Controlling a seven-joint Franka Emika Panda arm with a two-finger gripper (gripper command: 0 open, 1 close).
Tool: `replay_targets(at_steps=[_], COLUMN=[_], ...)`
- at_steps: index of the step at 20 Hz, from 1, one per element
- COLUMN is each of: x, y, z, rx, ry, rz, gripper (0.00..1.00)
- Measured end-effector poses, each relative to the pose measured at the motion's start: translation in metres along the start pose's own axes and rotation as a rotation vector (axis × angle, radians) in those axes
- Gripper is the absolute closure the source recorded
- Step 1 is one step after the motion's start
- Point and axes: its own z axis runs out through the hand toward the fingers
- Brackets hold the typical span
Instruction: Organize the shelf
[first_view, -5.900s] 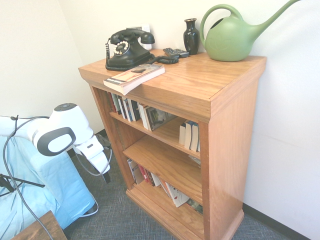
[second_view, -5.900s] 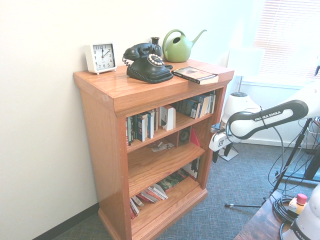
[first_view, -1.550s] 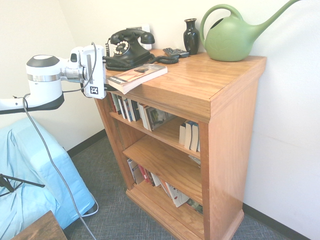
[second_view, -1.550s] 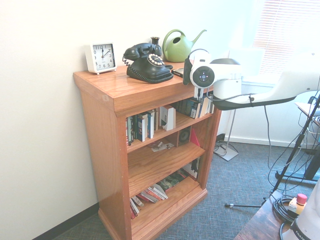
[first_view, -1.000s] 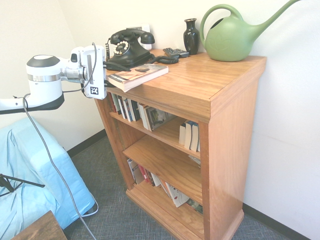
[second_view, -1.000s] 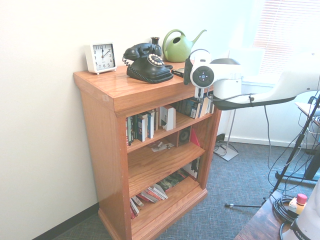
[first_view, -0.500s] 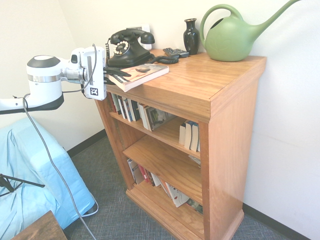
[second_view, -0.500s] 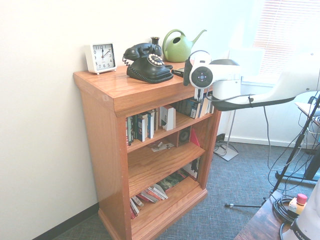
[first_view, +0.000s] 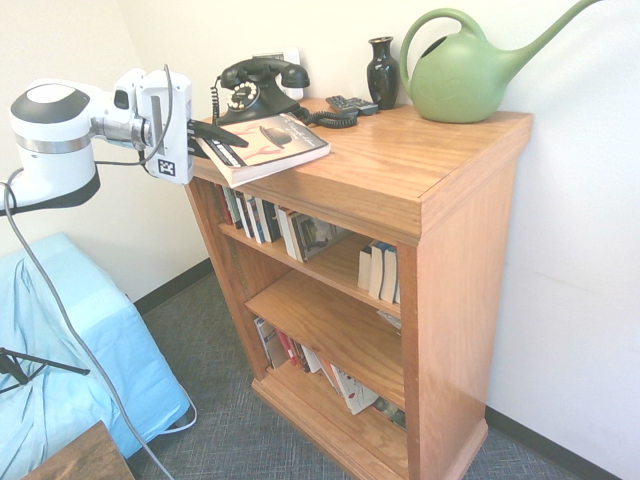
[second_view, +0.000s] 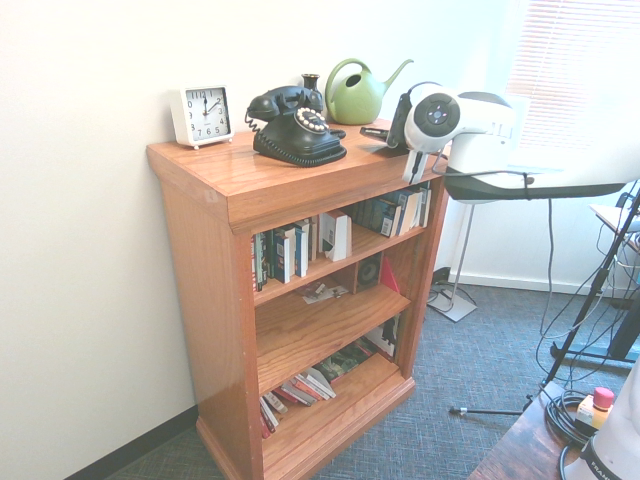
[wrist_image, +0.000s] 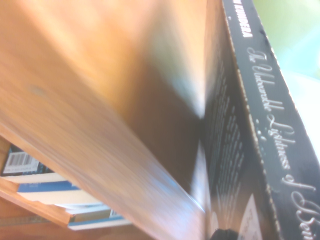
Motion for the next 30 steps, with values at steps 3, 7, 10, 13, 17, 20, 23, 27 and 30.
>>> replay_targets(at_steps=[3,7,10,13,17,20,23,27,30], x=[-0.009,-0.029,-0.045,-0.06,-0.081,-0.098,-0.118,-0.146,-0.156], y=[0.026,0.05,0.061,0.073,0.082,0.08,0.07,0.047,0.031], z=[-0.024,-0.047,-0.059,-0.067,-0.067,-0.057,-0.041,-0.018,-0.005], rx=[0.042,0.09,0.109,0.118,0.137,0.167,0.198,0.24,0.264], ry=[-0.024,-0.038,-0.048,-0.058,-0.072,-0.096,-0.125,-0.164,-0.181], rz=[0.066,0.123,0.149,0.169,0.194,0.22,0.238,0.251,0.254], gripper=[1.0,1.0,1.0,1.0,1.0,1.0,1.0,1.0,1.0])
